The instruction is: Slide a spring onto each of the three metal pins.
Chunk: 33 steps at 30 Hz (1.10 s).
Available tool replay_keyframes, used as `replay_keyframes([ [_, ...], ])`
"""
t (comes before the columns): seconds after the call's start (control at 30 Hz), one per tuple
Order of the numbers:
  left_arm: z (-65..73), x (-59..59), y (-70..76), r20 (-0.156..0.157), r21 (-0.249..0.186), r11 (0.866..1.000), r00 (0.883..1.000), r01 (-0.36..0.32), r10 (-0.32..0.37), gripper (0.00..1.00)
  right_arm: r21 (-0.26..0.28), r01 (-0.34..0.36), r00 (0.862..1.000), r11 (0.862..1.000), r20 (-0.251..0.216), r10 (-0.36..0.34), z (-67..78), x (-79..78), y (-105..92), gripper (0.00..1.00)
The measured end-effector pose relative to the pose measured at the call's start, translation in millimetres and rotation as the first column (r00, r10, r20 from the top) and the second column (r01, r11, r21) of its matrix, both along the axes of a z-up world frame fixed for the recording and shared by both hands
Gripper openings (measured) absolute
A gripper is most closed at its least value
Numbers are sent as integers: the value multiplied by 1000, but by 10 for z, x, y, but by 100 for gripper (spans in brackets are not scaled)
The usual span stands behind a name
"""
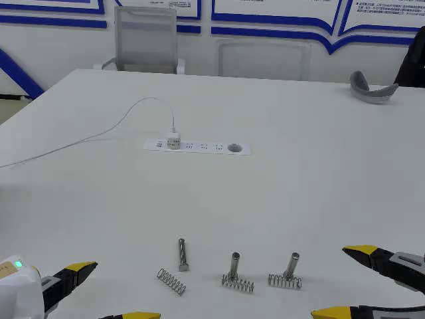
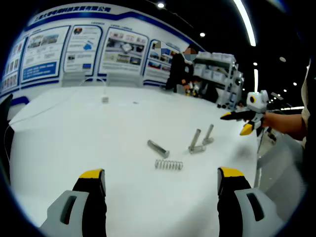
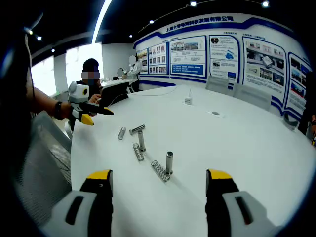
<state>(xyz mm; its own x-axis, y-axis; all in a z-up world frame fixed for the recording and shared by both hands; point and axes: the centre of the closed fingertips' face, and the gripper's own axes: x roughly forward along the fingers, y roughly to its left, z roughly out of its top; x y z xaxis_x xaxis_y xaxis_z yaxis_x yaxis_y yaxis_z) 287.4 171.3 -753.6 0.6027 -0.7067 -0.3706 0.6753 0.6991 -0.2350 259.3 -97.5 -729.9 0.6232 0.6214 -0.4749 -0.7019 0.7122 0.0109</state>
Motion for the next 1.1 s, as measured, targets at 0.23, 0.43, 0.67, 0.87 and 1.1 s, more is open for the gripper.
replay_keyframes([
  [0.23, -5, 5, -3, 2, 3, 1000, 1000, 2, -2, 95, -1, 3, 1000, 1000, -1, -3, -6, -10, 4, 79],
  [0.43, -3, 5, -11, 2, -1, 1000, 1000, 2, -2, 95, 3, 8, 1000, 1000, -3, -8, -9, -17, 7, 79],
  [0.67, 19, 15, -28, 6, -9, 1000, 1000, 4, -4, 94, 5, 10, 1000, 1000, -7, -10, -21, -34, 23, 79],
  [0.87, 23, 15, -52, 7, -10, 1000, 1000, 9, -9, 93, 6, 13, 1000, 1000, -11, -13, -33, -50, 27, 79],
  [1.1, 37, 35, -58, 9, -6, 1000, 1000, 11, -11, 93, 2, 12, 1000, 1000, -13, -12, -41, -64, 37, 79],
])
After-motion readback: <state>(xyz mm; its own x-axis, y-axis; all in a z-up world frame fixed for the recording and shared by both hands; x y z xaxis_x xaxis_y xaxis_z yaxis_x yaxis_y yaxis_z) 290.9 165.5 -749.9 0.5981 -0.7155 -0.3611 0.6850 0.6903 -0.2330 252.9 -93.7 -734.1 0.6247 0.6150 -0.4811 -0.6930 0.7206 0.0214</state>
